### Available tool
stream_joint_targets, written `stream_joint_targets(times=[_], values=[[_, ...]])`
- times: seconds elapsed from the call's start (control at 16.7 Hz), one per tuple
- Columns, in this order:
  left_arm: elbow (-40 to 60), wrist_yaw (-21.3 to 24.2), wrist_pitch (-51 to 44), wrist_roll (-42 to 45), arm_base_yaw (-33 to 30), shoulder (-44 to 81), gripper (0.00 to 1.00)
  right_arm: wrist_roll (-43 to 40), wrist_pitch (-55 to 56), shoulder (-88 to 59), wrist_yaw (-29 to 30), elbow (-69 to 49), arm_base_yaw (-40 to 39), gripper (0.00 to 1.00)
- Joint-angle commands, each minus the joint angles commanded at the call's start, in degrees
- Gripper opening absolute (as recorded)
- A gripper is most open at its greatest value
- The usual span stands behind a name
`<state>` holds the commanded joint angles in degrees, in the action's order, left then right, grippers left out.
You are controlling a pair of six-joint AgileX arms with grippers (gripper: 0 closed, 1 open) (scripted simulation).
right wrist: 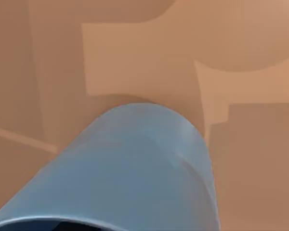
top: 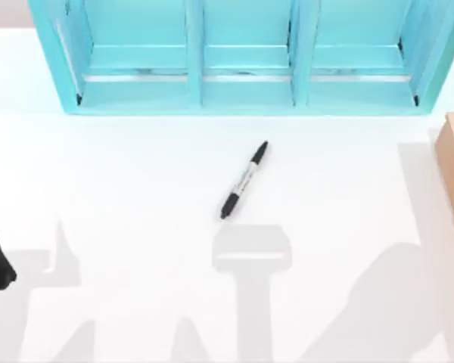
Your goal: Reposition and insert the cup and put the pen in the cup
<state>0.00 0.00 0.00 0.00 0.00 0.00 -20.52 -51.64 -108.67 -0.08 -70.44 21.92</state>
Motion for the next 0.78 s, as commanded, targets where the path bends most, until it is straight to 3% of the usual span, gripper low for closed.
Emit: stream_joint_targets(times=[0.78], values=[[0.0,0.0,0.0,0.0,0.0,0.0,1.0,0.0,0.0,0.0,0.0,0.0,0.0,0.02]])
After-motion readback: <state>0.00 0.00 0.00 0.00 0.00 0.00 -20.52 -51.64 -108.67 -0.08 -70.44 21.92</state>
